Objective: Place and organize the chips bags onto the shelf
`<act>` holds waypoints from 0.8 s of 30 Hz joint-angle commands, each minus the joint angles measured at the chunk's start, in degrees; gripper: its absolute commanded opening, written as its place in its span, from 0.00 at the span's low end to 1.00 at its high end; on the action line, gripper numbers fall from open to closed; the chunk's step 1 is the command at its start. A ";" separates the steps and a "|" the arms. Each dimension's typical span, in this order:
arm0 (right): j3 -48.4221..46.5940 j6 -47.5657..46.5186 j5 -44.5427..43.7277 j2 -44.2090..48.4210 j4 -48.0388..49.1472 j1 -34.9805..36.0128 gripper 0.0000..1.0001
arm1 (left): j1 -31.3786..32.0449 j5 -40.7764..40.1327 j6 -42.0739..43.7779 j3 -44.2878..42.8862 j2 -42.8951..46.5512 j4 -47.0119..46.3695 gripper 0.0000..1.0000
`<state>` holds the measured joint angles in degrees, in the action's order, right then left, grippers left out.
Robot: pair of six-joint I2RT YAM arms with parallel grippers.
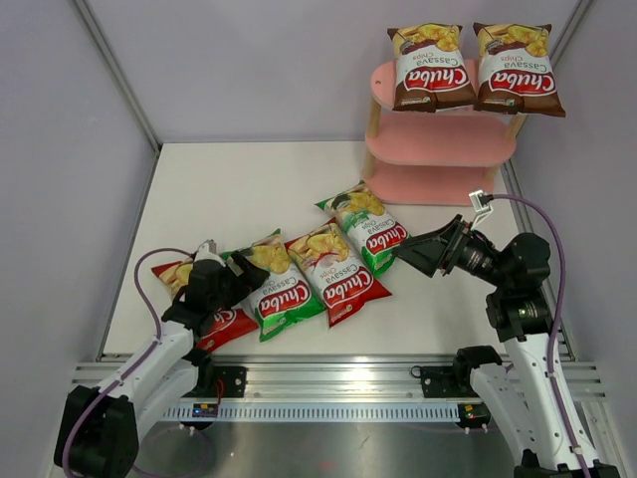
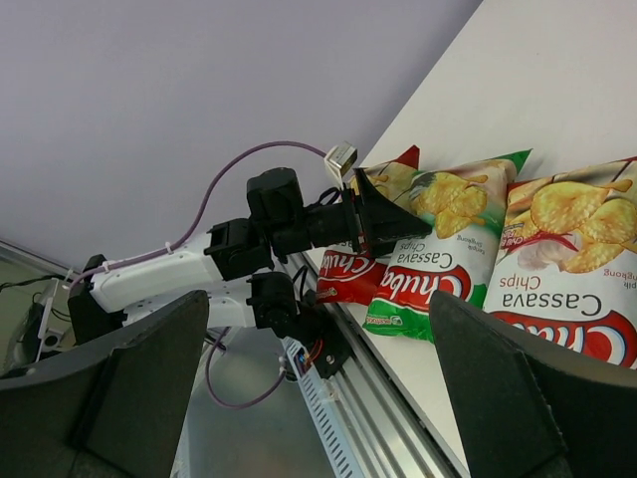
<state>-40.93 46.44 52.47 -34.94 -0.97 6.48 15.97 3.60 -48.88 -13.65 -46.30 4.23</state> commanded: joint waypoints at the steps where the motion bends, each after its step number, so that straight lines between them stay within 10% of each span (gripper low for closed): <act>1: -0.03 1.02 1.32 -0.48 4.31 0.29 1.00 | -0.50 -2.63 -2.09 3.62 -0.37 -3.97 0.91; 9: 2.43 2.61 -0.34 -0.04 4.66 0.38 1.00 | -0.67 -7.19 -5.61 6.71 8.59 -6.78 0.52; 24: 17.10 9.20 -16.32 -4.34 14.68 11.43 0.96 | -0.59 -5.53 -12.72 2.40 16.50 -8.10 0.29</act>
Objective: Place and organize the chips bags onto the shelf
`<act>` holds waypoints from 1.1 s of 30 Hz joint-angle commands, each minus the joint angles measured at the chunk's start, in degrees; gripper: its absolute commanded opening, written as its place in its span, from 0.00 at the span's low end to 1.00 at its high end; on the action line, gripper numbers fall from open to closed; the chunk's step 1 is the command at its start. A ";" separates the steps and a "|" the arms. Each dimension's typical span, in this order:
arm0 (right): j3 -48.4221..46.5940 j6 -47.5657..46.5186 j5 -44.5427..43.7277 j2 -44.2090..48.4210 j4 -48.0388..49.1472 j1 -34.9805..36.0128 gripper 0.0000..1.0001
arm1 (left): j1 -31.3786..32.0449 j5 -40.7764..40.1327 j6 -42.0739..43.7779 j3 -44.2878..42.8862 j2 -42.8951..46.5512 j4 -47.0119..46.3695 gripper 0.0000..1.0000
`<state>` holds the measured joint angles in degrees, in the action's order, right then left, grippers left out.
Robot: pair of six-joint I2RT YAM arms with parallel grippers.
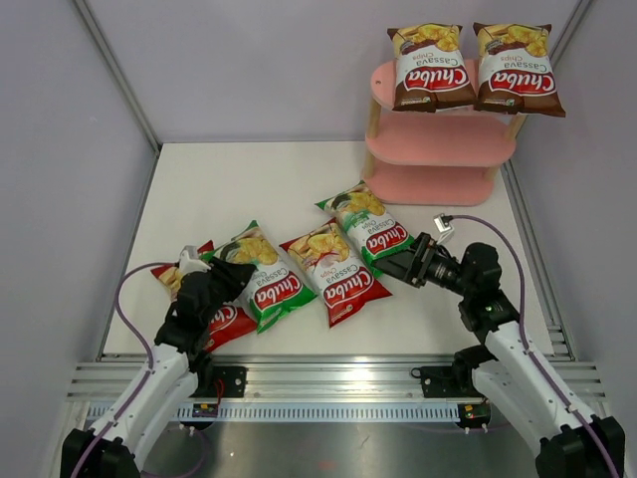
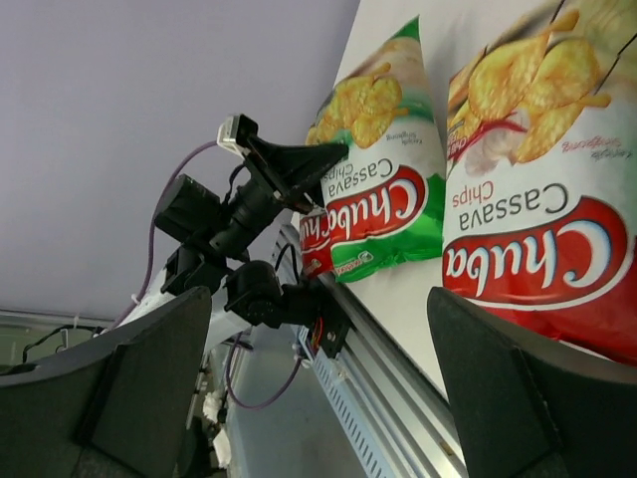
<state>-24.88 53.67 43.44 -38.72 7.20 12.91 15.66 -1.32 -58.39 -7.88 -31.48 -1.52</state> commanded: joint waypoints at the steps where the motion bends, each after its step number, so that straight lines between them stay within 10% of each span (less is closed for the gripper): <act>1: 1.50 2.23 -9.41 -0.83 8.16 7.11 0.96 | -0.28 -0.70 -3.74 -3.81 2.91 -2.35 0.29; 13: 6.25 6.97 -23.40 -4.17 18.20 16.88 0.95 | -0.28 -2.29 -9.54 -10.75 6.87 0.12 0.20; 23: 7.48 6.37 -43.07 -17.07 38.47 34.80 0.96 | 0.86 0.97 -18.24 -12.16 1.96 -22.70 0.21; 33: 2.91 -4.44 -50.11 -28.96 56.96 40.88 0.97 | 15.53 -4.92 -21.85 -14.62 -6.30 -35.65 0.19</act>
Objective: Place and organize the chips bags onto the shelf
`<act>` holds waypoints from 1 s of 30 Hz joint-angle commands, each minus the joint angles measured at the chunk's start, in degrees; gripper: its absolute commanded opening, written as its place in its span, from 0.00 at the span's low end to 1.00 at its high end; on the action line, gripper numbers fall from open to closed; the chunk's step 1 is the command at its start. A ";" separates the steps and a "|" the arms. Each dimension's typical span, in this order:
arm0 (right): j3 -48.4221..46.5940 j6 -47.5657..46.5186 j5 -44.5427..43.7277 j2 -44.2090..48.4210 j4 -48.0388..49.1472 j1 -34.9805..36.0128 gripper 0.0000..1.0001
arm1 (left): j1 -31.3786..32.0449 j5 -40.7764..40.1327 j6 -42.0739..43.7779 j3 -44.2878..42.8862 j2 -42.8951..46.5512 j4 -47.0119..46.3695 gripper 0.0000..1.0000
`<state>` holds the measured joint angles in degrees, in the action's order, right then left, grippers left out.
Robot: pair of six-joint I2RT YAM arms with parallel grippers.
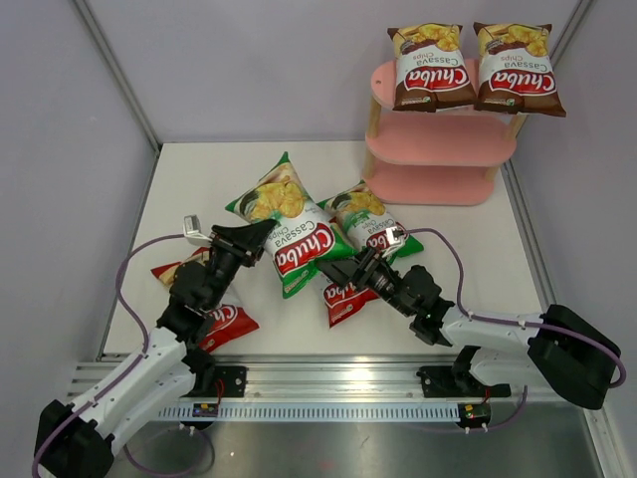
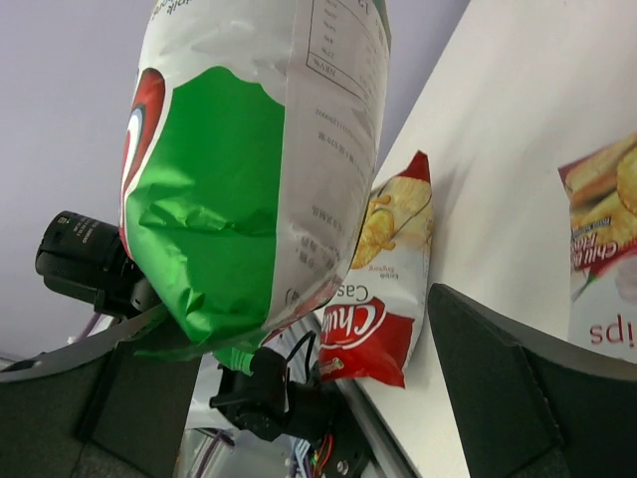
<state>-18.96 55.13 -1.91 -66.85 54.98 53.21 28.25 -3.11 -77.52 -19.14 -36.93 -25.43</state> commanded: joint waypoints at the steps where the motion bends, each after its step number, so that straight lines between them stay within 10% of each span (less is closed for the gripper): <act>1: -3.45 -6.70 -6.16 -0.57 8.66 0.58 0.97 | 3.56 -3.30 -3.60 -3.28 -1.13 -12.10 0.20; 20: -1.69 -14.61 7.37 5.05 18.58 0.58 1.00 | 8.05 -5.24 -2.99 -0.46 -3.24 -16.49 0.17; 30: -9.15 -12.51 -3.10 7.52 0.58 0.49 0.99 | 9.01 2.32 -0.80 0.59 -9.82 -31.25 0.17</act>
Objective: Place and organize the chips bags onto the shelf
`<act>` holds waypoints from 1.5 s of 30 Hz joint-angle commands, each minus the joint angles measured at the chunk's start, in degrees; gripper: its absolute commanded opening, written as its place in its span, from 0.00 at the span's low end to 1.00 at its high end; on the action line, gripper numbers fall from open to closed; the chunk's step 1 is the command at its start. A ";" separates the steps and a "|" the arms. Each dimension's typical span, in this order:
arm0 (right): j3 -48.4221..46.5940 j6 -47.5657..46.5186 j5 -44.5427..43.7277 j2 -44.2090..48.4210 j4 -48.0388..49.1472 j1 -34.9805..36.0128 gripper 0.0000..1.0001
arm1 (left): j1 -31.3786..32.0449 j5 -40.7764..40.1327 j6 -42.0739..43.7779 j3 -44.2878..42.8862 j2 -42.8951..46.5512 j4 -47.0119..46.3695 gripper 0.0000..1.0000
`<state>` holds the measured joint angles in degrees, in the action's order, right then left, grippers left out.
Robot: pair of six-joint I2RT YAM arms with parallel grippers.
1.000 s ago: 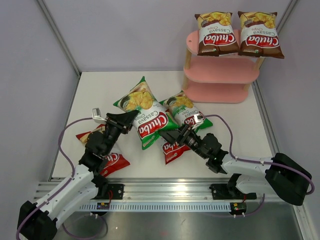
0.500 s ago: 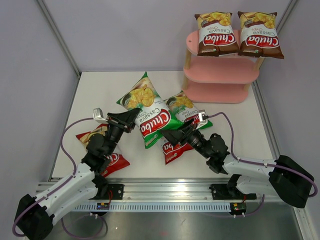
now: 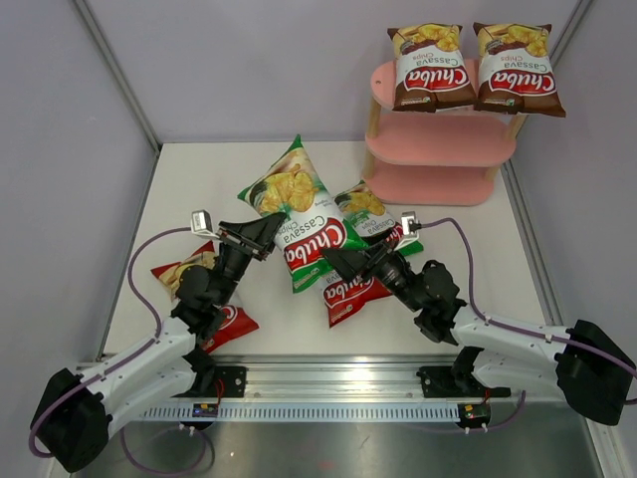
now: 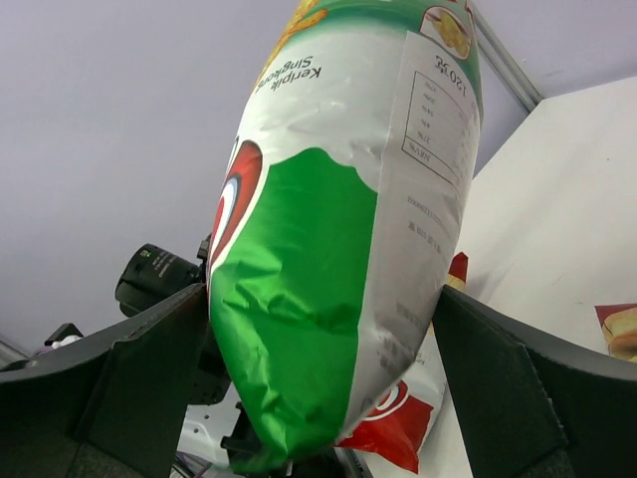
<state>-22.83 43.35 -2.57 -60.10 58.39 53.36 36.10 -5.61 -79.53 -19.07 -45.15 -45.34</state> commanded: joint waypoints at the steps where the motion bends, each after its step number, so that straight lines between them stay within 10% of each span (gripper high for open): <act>1: -5.99 -0.64 -2.18 0.68 -4.24 0.34 0.99 | 1.34 5.25 1.48 0.70 -2.05 -14.04 0.17; 5: -6.97 -0.73 -1.48 -0.02 -5.83 0.34 0.92 | 1.61 9.46 2.45 0.61 -4.42 -18.11 0.20; 10: -4.69 -1.95 -2.26 1.38 -5.92 0.16 0.60 | 1.61 10.18 3.85 1.93 -3.82 -15.94 0.36; 18: -2.57 0.32 0.37 4.11 -7.41 -5.45 0.31 | 1.61 3.61 14.55 0.88 4.09 3.83 0.99; 27: 4.54 9.29 5.30 6.39 -6.00 -19.43 0.30 | 1.43 -11.09 27.21 -3.69 16.65 40.03 0.99; 45: 3.85 18.26 18.38 8.59 -8.82 -48.15 0.29 | 1.34 -9.87 41.82 -16.43 21.94 63.44 0.99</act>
<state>-15.86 58.81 10.37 -51.07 44.95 9.39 37.45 -16.34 -41.87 -31.53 -24.01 15.16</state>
